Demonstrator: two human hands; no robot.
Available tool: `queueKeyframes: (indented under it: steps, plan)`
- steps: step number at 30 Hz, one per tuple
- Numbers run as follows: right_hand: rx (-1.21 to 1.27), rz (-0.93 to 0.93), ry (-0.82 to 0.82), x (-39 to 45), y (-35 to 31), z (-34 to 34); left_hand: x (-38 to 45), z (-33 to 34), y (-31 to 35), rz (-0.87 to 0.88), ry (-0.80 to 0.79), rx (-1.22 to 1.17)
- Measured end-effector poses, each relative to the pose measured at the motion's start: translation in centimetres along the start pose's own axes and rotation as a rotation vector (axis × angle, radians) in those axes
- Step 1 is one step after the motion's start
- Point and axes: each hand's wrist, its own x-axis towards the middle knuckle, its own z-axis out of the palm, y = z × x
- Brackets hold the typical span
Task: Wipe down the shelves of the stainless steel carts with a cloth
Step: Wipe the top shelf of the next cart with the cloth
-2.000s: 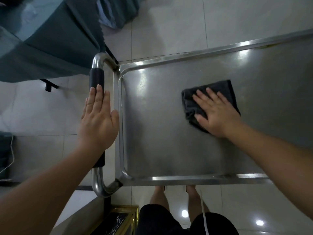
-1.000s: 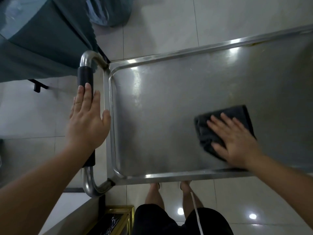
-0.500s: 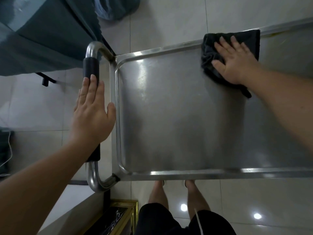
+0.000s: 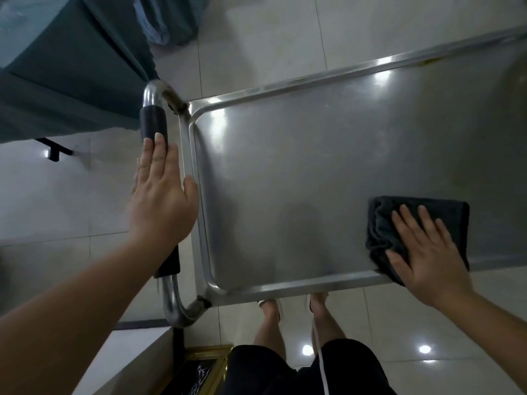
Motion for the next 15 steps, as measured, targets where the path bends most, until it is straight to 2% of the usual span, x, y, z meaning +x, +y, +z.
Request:
queueKeyframes:
  steps: [2,4,7,10,13,15]
  plan:
    - [0.021,0.033,0.023,0.2,-4.5,0.9,0.0,0.2,-0.2,0.009,0.009,-0.003]
    - [0.029,-0.023,0.049,0.7,-11.0,2.4,0.2,0.4,-0.5,0.020,0.019,-0.011]
    - [0.069,-0.187,0.059,1.7,-21.5,4.6,0.3,0.6,-0.8,0.023,0.037,-0.007]
    - [0.075,-0.415,0.005,3.1,-29.1,5.7,0.4,0.8,-0.7,0.032,0.049,0.015]
    - [0.061,-0.520,-0.017,3.9,-31.1,5.7,0.4,0.7,-0.7,0.027,0.051,0.021]
    - [0.062,-0.540,0.004,3.8,-28.7,5.3,0.4,0.6,-0.9,0.038,0.042,0.012]
